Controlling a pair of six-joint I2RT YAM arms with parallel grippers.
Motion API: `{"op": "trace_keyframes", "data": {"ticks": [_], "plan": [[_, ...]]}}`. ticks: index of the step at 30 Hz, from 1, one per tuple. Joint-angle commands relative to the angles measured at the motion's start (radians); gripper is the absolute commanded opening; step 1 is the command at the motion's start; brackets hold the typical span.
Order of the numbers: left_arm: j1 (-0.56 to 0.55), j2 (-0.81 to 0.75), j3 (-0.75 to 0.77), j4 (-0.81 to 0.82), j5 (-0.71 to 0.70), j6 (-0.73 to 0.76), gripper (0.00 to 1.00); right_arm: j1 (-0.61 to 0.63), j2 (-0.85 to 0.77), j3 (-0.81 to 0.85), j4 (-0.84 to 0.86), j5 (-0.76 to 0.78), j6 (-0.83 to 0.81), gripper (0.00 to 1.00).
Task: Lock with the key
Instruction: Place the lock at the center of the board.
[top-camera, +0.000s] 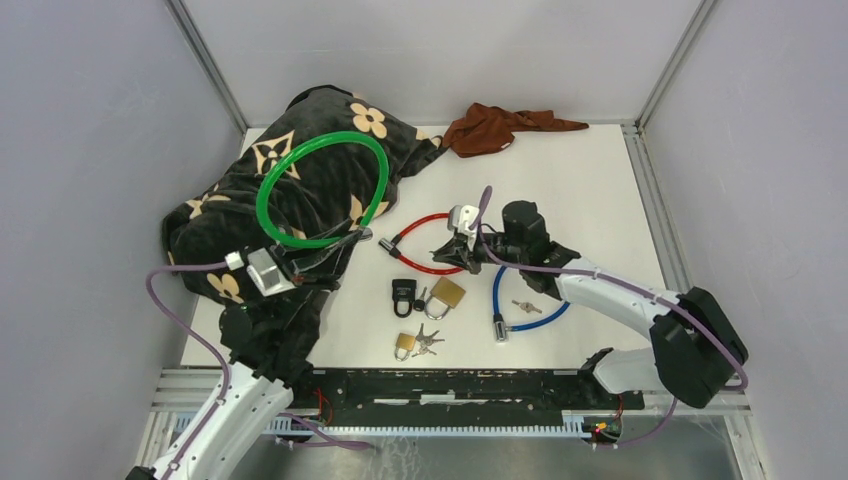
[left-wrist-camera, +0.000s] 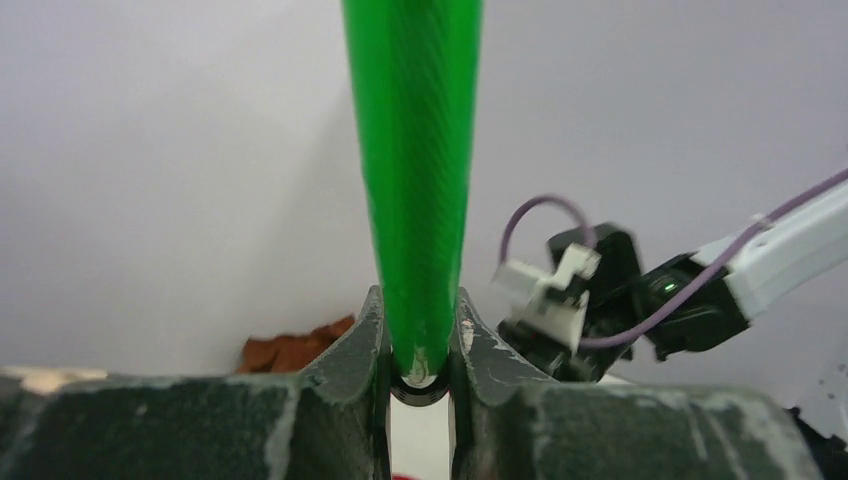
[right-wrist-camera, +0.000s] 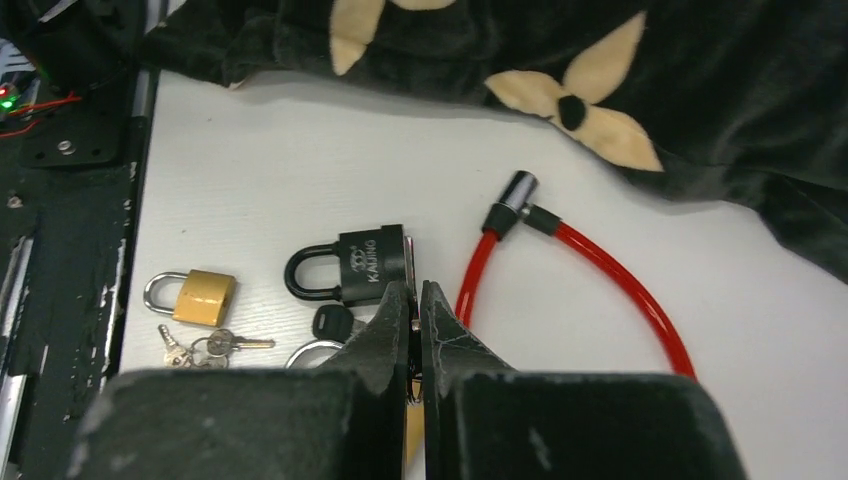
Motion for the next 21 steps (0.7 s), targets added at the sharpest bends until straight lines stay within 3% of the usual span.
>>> {"op": "trace_keyframes", "data": {"ticks": [1,6,14,16,18,21], "plan": [[0.005,0.063,0.025,-0.246,-0.153,0.131,0.02,-0.077,-0.13,-0.048,0.124,0.057,0.114,0.0],[0.005,0.185,0.07,-0.432,-0.094,0.336,0.02,-0.208,-0.249,-0.108,0.092,0.184,0.178,0.0],[-0.001,0.545,0.221,-0.396,0.035,0.506,0.02,-0.456,-0.39,-0.165,0.003,0.404,0.308,0.0],[-0.001,0.595,0.263,-0.468,0.079,0.681,0.02,-0.471,-0.426,-0.186,0.001,0.382,0.309,0.0],[0.0,0.6,0.27,-0.578,0.074,0.961,0.02,-0.47,-0.45,-0.19,-0.028,0.355,0.298,0.0],[0.005,0.506,0.238,-0.788,0.073,1.281,0.02,-0.465,-0.462,-0.198,-0.038,0.296,0.319,0.0]]}}
